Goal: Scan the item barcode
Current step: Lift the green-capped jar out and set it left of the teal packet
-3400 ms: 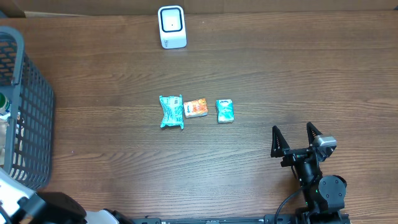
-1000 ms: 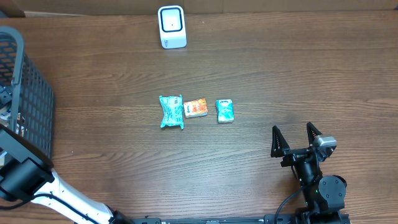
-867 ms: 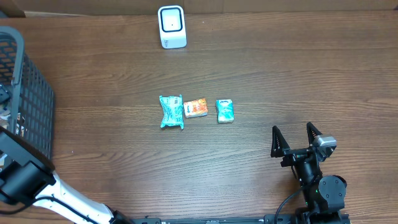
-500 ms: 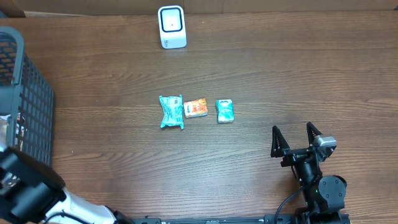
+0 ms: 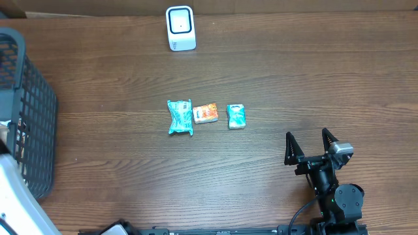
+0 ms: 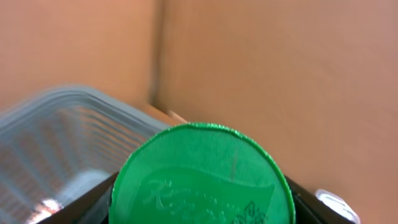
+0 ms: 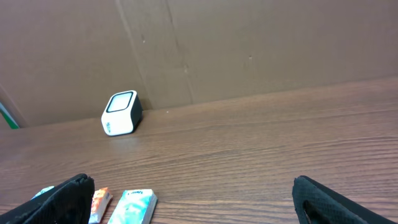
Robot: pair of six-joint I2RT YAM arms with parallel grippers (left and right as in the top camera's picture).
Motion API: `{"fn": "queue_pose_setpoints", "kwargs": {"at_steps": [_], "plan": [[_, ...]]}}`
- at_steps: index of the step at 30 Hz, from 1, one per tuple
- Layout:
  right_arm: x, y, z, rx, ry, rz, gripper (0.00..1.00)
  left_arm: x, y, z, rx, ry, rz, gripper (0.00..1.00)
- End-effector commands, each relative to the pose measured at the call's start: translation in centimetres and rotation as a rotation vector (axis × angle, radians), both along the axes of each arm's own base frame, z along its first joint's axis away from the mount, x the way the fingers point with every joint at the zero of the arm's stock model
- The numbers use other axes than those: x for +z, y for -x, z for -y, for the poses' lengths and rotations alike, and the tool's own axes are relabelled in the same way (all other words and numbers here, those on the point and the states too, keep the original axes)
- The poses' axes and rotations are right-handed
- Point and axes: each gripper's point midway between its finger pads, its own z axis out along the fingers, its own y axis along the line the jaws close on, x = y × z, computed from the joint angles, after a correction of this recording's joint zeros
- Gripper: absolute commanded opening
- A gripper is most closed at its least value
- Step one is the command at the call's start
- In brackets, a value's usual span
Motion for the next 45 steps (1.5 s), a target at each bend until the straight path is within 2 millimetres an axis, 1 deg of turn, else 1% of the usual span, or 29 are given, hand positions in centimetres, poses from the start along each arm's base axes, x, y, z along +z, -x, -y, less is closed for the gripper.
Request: {"fn": "queue_pose_setpoints", "kwargs": {"at_steps": [1,4,8,10,14,15,17,20,23,26,27,30,32,36,40,45], "plan": [[-0.1,0.0,0.0,0.000,0.003,0.006,1.00,-1.3,-0.5,5.2,-0.132,0.076,-0.047,0.57],[-0.1,0.0,0.0,-0.001,0.003,0.007,1.00,-4.3,-1.1,9.0,-0.233,0.132,-0.158,0.57],[-0.1,0.0,0.0,-0.001,0.003,0.007,1.00,-9.0,-2.1,13.6,-0.358,0.186,-0.334,0.57],[-0.1,0.0,0.0,0.000,0.003,0.007,1.00,-11.6,-2.6,15.5,-0.406,0.207,-0.424,0.57],[-0.1,0.0,0.0,-0.001,0.003,0.006,1.00,-16.8,-3.8,18.3,-0.470,0.228,-0.581,0.58],[-0.1,0.0,0.0,-0.001,0.003,0.006,1.00,-18.0,-4.0,18.8,-0.481,0.232,-0.612,0.57],[-0.1,0.0,0.0,0.000,0.003,0.007,1.00,-21.0,-4.6,19.9,-0.503,0.244,-0.692,0.58],[-0.1,0.0,0.0,0.000,0.003,0.006,1.00,-24.9,-5.3,21.0,-0.522,0.256,-0.780,0.57],[-0.1,0.0,0.0,-0.001,0.003,0.007,1.00,-28.7,-6.0,21.7,-0.524,0.267,-0.860,0.57],[-0.1,0.0,0.0,-0.001,0.003,0.007,1.00,-31.8,-6.4,21.9,-0.508,0.265,-0.926,0.57],[-0.1,0.0,0.0,0.000,0.003,0.007,1.00,-33.2,-6.7,21.8,-0.493,0.258,-0.958,0.57],[-0.1,0.0,0.0,-0.001,0.003,0.007,1.00,-35.2,-7.3,21.5,-0.462,0.236,-0.992,0.55],[-0.1,0.0,0.0,-0.001,0.003,0.007,1.00,-36.1,-7.6,21.2,-0.433,0.219,-1.006,0.55],[-0.1,0.0,0.0,0.000,0.003,0.007,1.00,-37.7,-8.1,22.2,-0.449,0.204,-1.027,0.56],[-0.1,0.0,0.0,-0.001,0.003,0.007,1.00,-38.9,-8.2,23.0,-0.446,0.177,-1.053,0.57],[-0.1,0.0,0.0,-0.001,0.003,0.007,1.00,-39.6,-7.9,23.0,-0.429,0.152,-1.080,0.60]]}}
